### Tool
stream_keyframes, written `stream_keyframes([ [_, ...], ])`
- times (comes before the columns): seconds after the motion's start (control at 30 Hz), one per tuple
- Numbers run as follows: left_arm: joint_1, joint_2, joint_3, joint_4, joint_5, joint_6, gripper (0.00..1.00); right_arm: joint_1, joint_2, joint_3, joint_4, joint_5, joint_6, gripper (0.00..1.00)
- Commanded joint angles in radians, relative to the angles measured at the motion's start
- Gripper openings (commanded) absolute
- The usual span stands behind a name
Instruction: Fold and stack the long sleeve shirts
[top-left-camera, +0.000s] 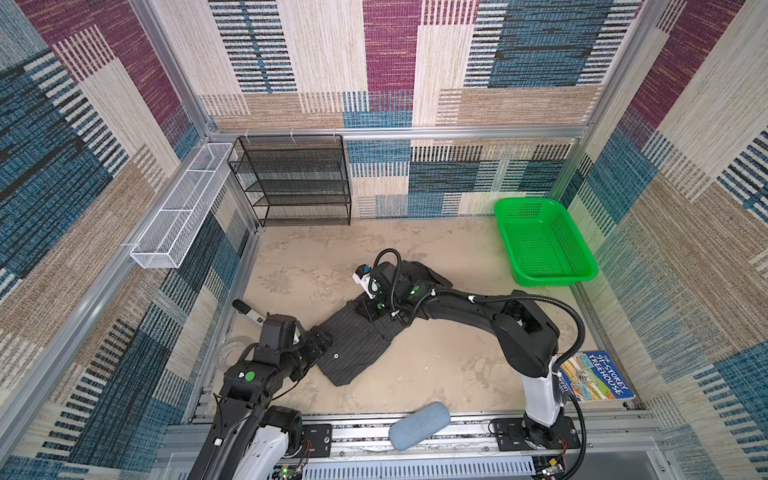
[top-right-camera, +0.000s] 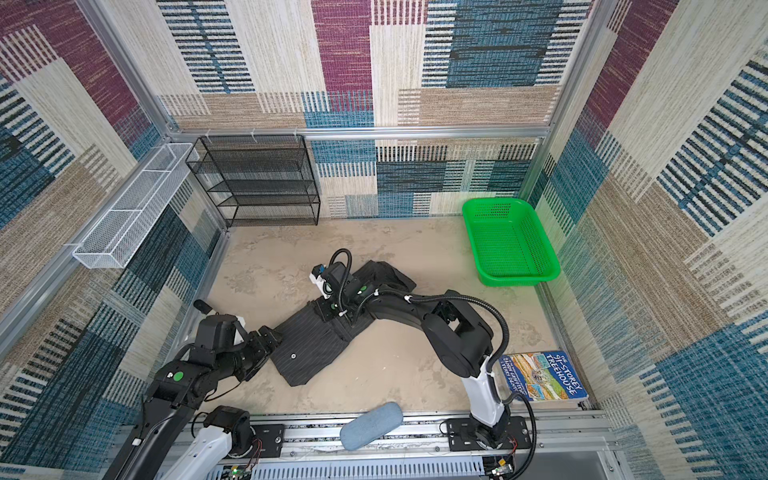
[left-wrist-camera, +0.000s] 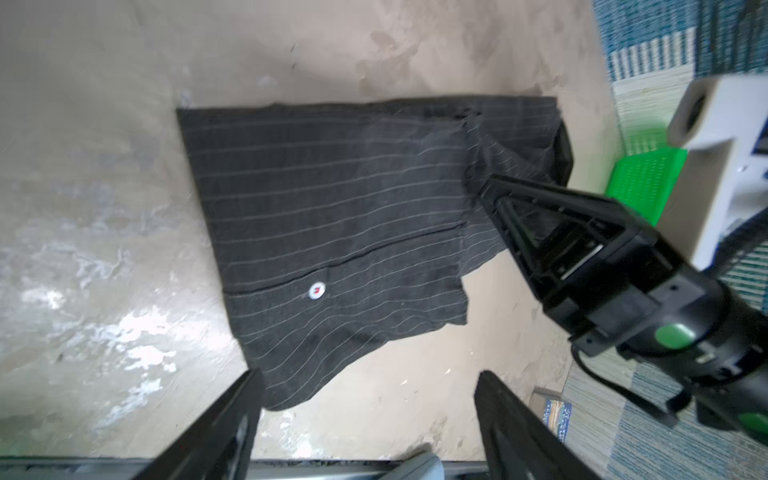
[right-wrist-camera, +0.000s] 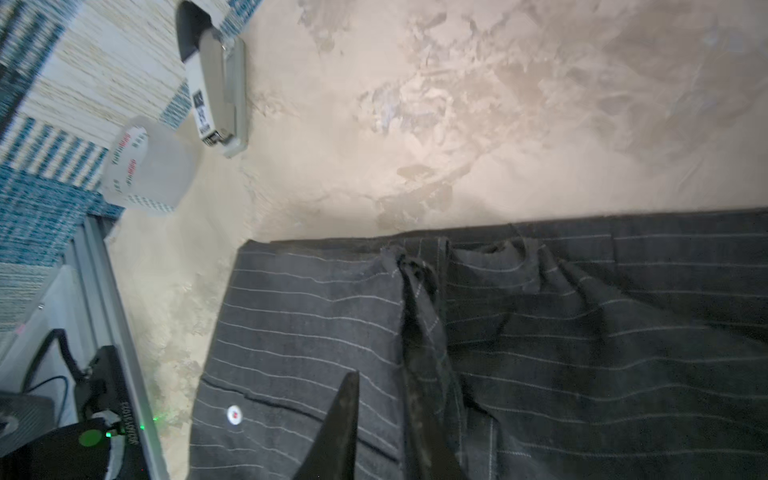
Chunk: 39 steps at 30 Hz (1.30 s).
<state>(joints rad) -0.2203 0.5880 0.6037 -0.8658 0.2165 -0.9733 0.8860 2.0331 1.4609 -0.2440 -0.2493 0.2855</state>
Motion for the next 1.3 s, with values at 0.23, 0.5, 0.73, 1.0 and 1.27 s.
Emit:
stream_keyframes([
  [0.23,0.0,-0.067,-0.127,-0.035,0.011,-0.035,0.84,-0.028,0.148,0.022,-0.021,0.071,-0.029,0.18],
  [0.5,0.0,-0.075,-0.231,0.095,-0.019,-0.066,0.83,-0.042,0.185,0.012,-0.026,0.064,-0.027,0.17],
  [0.73,0.0,-0.079,-0.276,0.222,-0.116,-0.096,0.78,-0.053,0.189,0.006,-0.034,0.059,-0.028,0.17],
  [1.0,0.0,-0.02,-0.348,0.409,-0.094,-0.114,0.62,-0.061,0.187,0.015,-0.047,0.061,-0.027,0.16],
  [1.27,-0.001,-0.059,-0.415,0.489,-0.121,-0.121,0.55,-0.061,0.197,0.033,-0.065,0.055,-0.024,0.16],
])
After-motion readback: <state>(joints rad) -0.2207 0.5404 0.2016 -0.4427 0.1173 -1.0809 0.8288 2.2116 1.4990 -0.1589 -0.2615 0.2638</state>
